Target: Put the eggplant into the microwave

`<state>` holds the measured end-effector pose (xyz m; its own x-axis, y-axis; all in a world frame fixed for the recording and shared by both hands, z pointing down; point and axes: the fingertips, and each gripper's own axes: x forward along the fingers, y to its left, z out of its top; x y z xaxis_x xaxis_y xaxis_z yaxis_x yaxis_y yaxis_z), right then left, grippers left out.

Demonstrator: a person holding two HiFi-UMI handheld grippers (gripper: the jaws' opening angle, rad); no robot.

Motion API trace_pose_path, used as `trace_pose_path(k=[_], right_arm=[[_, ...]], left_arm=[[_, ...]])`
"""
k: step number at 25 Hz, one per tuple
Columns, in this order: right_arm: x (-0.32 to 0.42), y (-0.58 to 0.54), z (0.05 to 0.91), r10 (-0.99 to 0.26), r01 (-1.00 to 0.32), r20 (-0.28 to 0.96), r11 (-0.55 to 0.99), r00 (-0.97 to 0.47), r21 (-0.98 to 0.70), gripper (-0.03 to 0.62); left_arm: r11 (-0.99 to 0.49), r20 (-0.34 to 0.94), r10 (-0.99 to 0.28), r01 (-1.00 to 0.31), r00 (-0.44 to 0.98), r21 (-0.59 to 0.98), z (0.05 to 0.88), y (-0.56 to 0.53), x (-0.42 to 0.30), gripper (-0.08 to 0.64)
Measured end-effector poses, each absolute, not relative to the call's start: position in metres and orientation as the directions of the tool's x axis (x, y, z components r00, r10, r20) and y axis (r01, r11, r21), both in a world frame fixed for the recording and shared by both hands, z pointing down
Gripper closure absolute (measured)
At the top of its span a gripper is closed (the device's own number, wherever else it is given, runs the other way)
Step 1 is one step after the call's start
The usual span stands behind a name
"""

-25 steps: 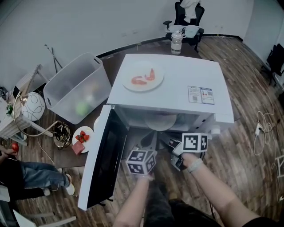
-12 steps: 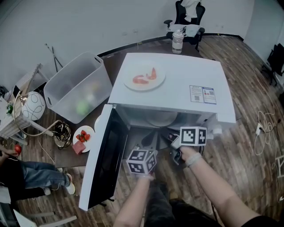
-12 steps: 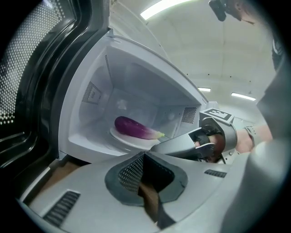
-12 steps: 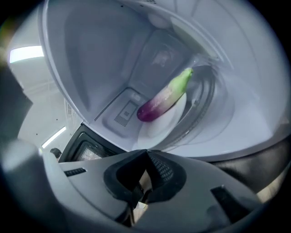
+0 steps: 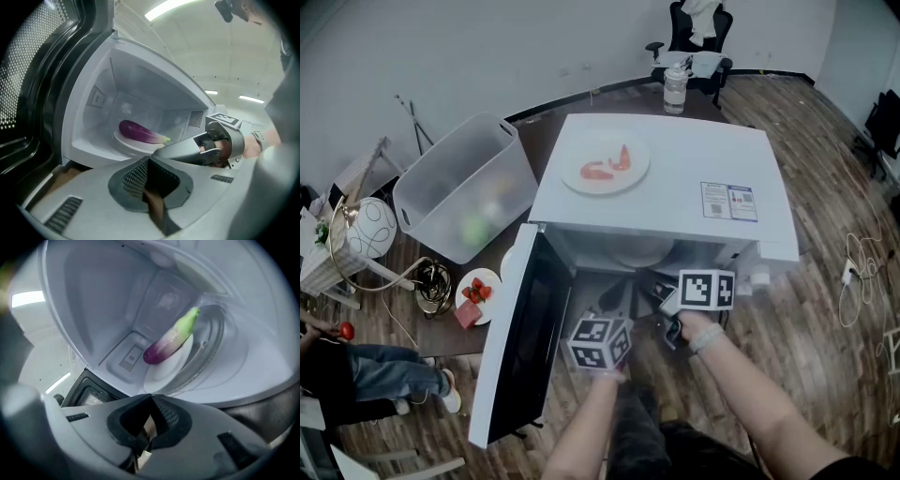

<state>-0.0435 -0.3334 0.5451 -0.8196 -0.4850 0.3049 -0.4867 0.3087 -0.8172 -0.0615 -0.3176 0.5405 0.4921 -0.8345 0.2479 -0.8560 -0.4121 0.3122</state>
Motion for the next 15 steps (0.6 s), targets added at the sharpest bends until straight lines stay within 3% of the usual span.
trace_pose_path(k=[15], right_arm=[[-0.047, -0.295, 0.527, -0.414, -0.382, 0.194, 0.44, -0.889, -0.813, 0.595]], left_arm=[[-0.41, 0.224, -0.853, -0.871, 0.471, 0.272, 0.53, -0.297, -0.063, 0.558]])
